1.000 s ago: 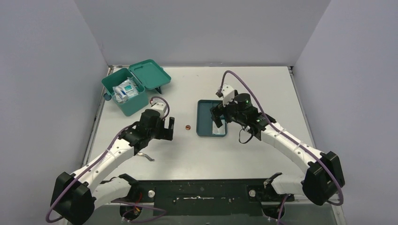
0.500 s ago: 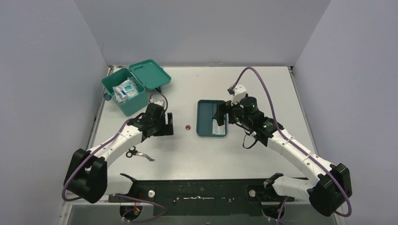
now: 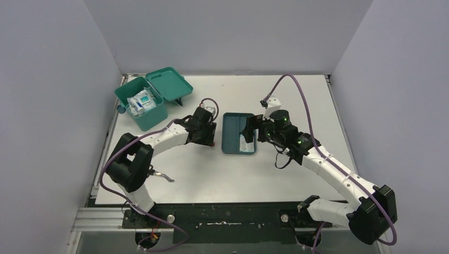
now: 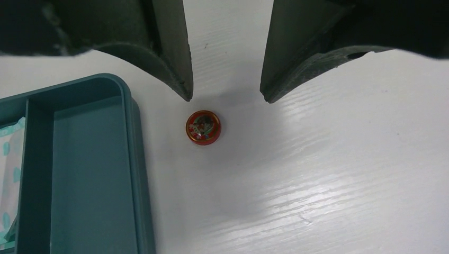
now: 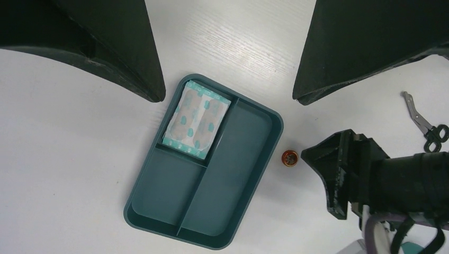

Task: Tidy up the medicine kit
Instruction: Move the medical item to the center of the board.

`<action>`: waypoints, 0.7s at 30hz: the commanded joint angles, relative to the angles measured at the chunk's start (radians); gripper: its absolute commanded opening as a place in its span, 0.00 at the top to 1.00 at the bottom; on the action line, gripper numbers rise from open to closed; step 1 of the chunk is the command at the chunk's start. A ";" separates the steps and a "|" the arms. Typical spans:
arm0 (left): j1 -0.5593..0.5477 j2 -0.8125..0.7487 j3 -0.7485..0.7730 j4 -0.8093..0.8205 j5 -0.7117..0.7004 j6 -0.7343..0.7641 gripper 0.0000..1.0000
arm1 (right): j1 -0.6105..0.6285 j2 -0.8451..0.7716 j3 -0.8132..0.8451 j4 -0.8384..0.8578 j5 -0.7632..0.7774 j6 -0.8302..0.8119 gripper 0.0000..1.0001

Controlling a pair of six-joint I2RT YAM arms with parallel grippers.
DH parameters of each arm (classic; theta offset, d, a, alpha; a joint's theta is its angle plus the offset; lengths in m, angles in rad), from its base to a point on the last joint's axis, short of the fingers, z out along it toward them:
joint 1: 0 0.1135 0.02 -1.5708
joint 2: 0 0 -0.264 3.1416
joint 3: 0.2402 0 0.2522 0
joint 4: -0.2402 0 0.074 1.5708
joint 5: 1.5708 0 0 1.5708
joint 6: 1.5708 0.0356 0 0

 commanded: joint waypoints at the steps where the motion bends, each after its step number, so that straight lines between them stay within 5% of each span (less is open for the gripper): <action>1: -0.022 0.039 0.045 0.076 0.011 0.026 0.54 | -0.007 -0.055 0.005 -0.009 0.018 0.051 0.04; 10: -0.039 0.089 0.055 0.113 0.018 0.037 0.63 | -0.005 -0.102 -0.029 -0.019 0.022 0.068 0.05; 21: -0.042 0.138 0.086 0.119 0.015 0.028 0.62 | -0.007 -0.128 -0.040 -0.041 0.038 0.059 0.05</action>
